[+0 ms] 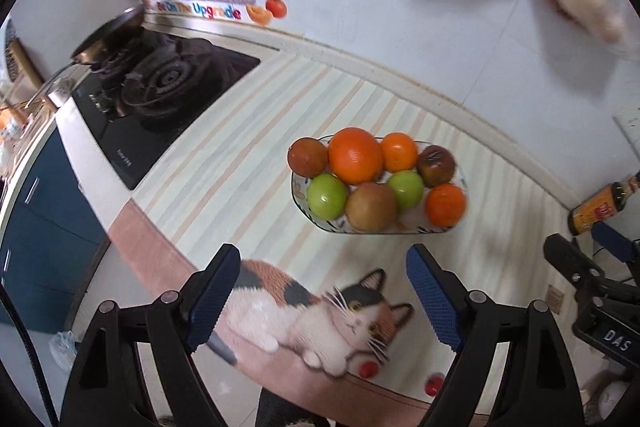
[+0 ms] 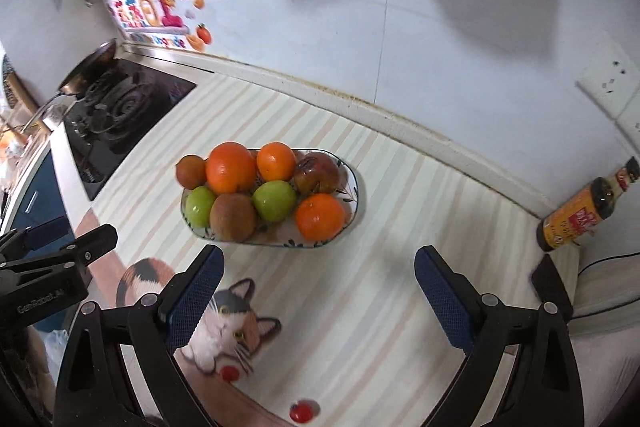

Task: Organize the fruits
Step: 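Open both tools over the plate and lift them away, then grasp a cherry tomato with the right tool while the left tool grasps the other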

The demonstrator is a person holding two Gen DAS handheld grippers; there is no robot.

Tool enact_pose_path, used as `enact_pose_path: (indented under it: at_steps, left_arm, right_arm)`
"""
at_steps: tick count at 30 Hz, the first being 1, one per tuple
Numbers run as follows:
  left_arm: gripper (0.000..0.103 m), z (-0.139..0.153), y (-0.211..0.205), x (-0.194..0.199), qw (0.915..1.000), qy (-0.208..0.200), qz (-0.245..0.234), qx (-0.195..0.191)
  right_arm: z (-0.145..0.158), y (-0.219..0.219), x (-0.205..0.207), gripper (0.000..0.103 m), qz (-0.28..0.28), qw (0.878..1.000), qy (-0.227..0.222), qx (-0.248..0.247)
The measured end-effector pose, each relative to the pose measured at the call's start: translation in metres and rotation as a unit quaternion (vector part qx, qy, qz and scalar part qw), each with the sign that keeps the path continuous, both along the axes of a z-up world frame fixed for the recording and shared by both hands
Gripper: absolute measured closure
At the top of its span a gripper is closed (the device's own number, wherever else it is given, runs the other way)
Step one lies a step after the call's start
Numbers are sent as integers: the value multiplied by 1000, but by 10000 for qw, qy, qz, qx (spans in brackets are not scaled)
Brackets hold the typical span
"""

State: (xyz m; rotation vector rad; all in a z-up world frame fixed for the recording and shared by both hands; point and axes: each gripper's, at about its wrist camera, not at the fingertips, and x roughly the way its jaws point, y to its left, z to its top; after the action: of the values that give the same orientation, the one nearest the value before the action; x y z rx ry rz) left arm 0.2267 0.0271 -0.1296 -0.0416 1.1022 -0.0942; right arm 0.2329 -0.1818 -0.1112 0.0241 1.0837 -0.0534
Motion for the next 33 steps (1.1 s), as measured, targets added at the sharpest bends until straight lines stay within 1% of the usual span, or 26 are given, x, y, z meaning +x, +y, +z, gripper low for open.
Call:
enact_pose_path:
  at_steps: [4,8,14,18,22,24,25,26,29,30,32,33]
  left_arm:
    - [18,24,-7,-36,9997,-230,88,-28]
    - [18,40,-11,-60,9992,-372,112,-47]
    - [18,59,-13,-89,9984,-566,72,-21]
    - [18,66,-14,-101,9980,-626,26,-3]
    - [18,63,-12,-104,9983,-578,36,-62]
    - [18,59,-11,-105,9985,-537,56,-113]
    - [12,57,-11,-105,9986,-511,42,-121]
    - [0,53,-11,-105,9989,-459,14,-111]
    - [0,33,-13,-103,9994,-334,-25,46]
    - [0,23,-14,-102,9995,-267,-26,148]
    - [0,-5,-15,-98,9991,-14,-26,434]
    - [0,-17,-15,-97,9986,106,-54,513]
  right_arm:
    - [24,-5,-34,5,108,9997,-205,42]
    - [45,-9,-62,5,168,9991,-368,141]
    - [78,-5,-96,5,277,9972,-688,91]
    - [88,-1,-108,5,281,9966,-764,140]
    - [90,-1,-117,5,220,9964,-788,241]
    - [84,-3,-117,5,181,9967,-691,392]
    - [79,-5,-118,5,141,9970,-617,451]
    - [73,-7,-118,5,135,9973,-536,490]
    - [36,-15,-115,5,137,9967,-38,805]
    - [11,-17,-114,5,138,9952,319,915]
    - [-23,-20,-116,5,119,9916,709,1078]
    - [-44,-20,-118,6,73,9894,929,1110]
